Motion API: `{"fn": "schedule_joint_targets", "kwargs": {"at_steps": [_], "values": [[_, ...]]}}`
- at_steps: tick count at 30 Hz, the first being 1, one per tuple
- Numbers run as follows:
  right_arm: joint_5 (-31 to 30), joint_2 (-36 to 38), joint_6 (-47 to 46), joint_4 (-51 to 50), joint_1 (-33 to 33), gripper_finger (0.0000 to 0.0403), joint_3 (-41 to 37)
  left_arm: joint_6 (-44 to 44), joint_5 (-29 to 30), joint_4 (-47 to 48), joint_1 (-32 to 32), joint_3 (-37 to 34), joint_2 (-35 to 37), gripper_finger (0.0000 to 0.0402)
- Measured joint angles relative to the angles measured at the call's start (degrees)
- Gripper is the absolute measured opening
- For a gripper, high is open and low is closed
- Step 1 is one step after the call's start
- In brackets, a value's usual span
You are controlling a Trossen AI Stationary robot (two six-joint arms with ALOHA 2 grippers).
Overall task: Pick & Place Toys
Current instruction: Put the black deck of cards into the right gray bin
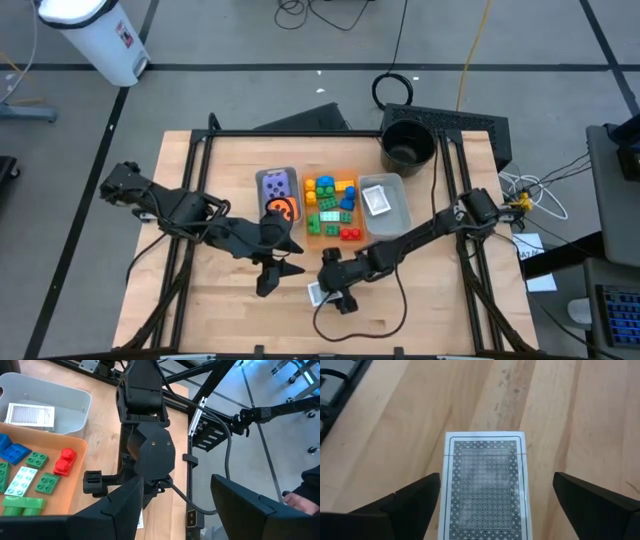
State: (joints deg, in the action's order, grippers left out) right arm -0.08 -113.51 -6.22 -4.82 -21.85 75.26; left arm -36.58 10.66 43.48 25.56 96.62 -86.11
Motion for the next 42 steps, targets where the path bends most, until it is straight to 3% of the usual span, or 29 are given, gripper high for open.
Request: {"fn": "schedule_joint_targets", "kwargs": {"at_steps": [6,14,42], "values": [[-0.21,0.0,-1.17,0.08,-1.55,0.0391,0.0,0.02,0.39,0.0,-0.02,0.0,0.0,0.0239],[-5.94,-0.8,-1.25,-0.2,-2.91,0.0385,-0.02,0.04,2.95,0.0,-0.04,0.0,0.0,0.0239],[-4.54,-1.64,-5.52,0.89,-0.85,0.0382,-4.01,-1.22,2.97,0.03,-0.03,-0.02,-0.02,0.0239]]}}
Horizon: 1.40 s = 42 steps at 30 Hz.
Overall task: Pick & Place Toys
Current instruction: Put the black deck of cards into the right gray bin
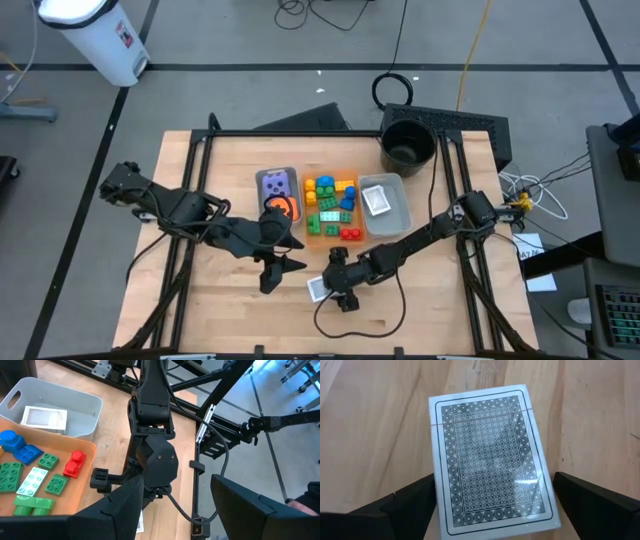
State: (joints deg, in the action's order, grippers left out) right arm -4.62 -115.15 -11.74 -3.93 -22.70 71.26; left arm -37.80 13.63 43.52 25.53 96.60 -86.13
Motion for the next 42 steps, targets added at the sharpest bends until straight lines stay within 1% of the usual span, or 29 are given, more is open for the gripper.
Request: {"fn": "schedule_joint_targets", "kwargs": {"at_steps": [3,11,14,17,19,23,25,31,36,38,42], "values": [[0.0,0.0,0.28,0.7,0.0,0.0369,-0.06,0.0,0.0,0.01,-0.01,0.0,0.0,0.0239],[0.38,0.29,0.43,2.2,0.24,0.0309,-0.15,-0.11,0.0,0.06,0.01,0.0,0.0,0.0239],[0.39,2.32,0.43,2.01,0.5,0.0309,-0.21,-0.24,0.0,0.06,0.0,0.0,0.0,0.0239],[0.02,6.61,0.42,2.05,1.33,0.0317,-0.21,-0.24,0.0,0.1,-0.05,0.0,0.0,0.0239],[-2.04,10.09,0.4,2.03,1.91,0.0323,-0.21,-0.23,-0.02,0.17,-0.28,0.0,0.0,0.0239],[-9.3,18.02,0.43,1.67,3.24,0.0318,-0.17,-0.02,-0.02,0.51,-0.84,0.0,0.0,0.0239],[-12.52,21.67,-0.42,-0.28,4.0,0.0314,-0.12,0.0,-0.04,0.56,-1.19,0.0,0.0,0.0239],[-21.45,30.28,-11.29,-11.39,6.56,0.0315,-0.12,2.95,-0.11,1.88,-3.26,0.01,0.83,0.0239],[-33.51,33.8,-23.49,-25.54,7.89,0.0314,-0.12,7.56,-0.31,4.63,-6.38,0.03,3.78,0.0239],[-35.73,34.12,-30.58,-30.35,9.05,0.0313,-0.12,9.36,-0.35,6.81,-7.49,0.04,5.47,0.0239],[-35.82,33.46,-47.36,-36.98,10.82,0.0313,-0.21,12.47,-0.26,8.96,-10.79,0.02,8.55,0.0239]]}}
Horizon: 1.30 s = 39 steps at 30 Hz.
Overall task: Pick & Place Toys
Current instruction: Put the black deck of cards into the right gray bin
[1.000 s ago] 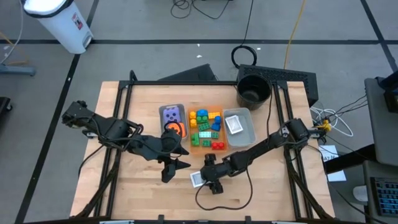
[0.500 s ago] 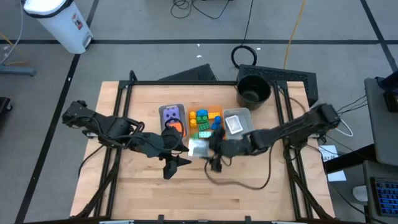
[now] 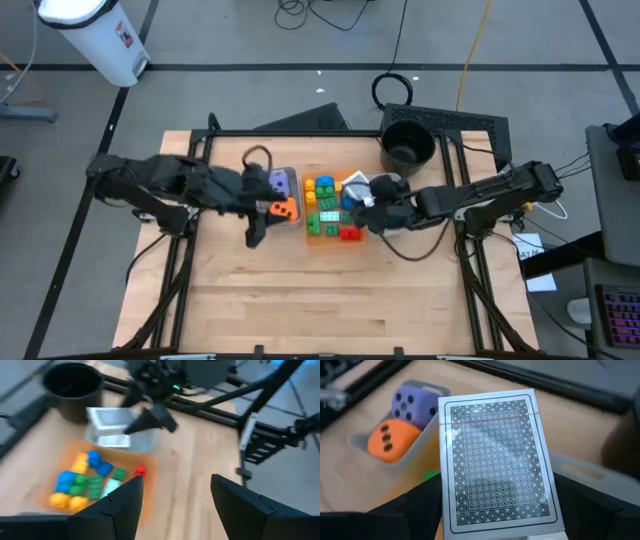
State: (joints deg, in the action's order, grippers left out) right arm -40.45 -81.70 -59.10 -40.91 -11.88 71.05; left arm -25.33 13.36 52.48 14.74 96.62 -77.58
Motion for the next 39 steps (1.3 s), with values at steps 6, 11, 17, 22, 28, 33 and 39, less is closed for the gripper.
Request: {"fn": "schedule_joint_targets", "kwargs": {"at_steps": [6,11,17,22,28,33,39], "values": [[0.22,-3.94,-12.23,0.23,1.33,0.0312,-1.78,5.63,0.22,2.72,-5.18,0.0,3.54,0.0239],[0.19,-4.55,-19.94,-3.31,1.54,0.0312,-4.16,10.91,0.19,4.96,-9.37,0.0,4.79,0.0239],[2.56,-4.03,-25.11,-9.69,2.43,0.0312,-6.18,15.32,-3.52,6.53,-14.26,-0.02,5.0,0.0239],[4.87,-4.23,-24.36,-8.89,4.33,0.0311,-8.31,17.39,-7.52,6.55,-17.53,-0.02,4.98,0.0239],[8.4,-4.15,-20.58,-4.89,8.11,0.0311,-10.62,18.19,-10.73,6.55,-19.98,-0.02,4.98,0.0239],[11.38,-4.17,-19.05,-1.24,10.47,0.0311,-13.34,18.15,-10.97,7.27,-20.94,-0.02,4.98,0.0239],[13.02,-4.17,-17.54,-0.59,11.49,0.0312,-14.82,18.15,-10.95,7.82,-21.22,-0.02,4.98,0.0239]]}}
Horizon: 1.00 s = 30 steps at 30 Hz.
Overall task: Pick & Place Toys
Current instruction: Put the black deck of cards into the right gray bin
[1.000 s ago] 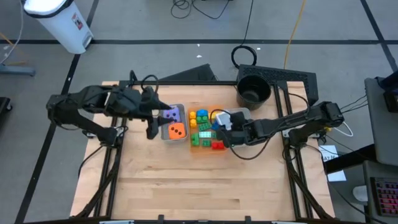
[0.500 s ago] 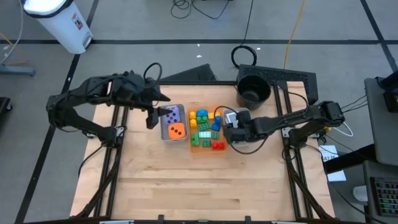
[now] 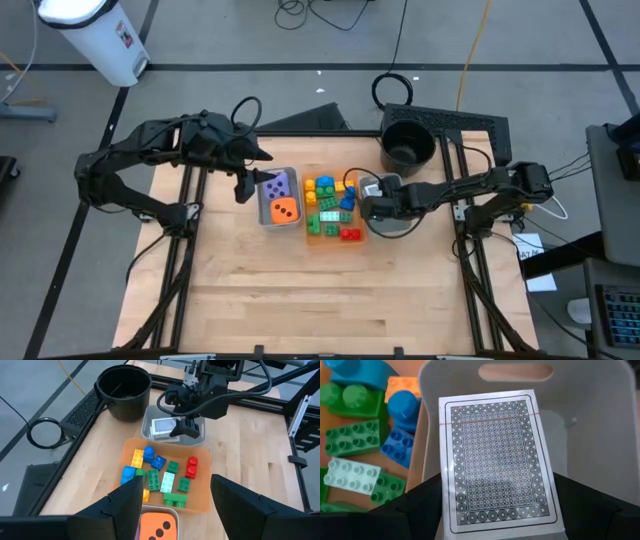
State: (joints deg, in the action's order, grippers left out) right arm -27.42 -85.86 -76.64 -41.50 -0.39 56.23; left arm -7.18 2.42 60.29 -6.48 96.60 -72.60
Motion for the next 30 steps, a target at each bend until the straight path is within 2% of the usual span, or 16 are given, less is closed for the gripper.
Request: {"fn": "schedule_joint_targets", "kwargs": {"at_steps": [9,17,26,30], "values": [[2.21,0.0,2.16,3.71,0.25,0.0316,-1.62,-0.01,0.15,-0.02,0.0,0.0,-0.02,0.0239],[2.43,0.0,4.28,5.25,0.34,0.0335,-1.86,-0.49,0.15,-0.04,0.0,0.0,-0.04,0.0239],[2.39,0.0,4.5,5.21,0.38,0.0316,-1.86,-0.85,0.13,-0.06,0.0,0.0,-0.04,0.0239],[2.3,0.0,5.38,5.31,0.38,0.0323,-1.86,-0.84,0.11,-0.05,0.0,0.0,-0.04,0.0239]]}}
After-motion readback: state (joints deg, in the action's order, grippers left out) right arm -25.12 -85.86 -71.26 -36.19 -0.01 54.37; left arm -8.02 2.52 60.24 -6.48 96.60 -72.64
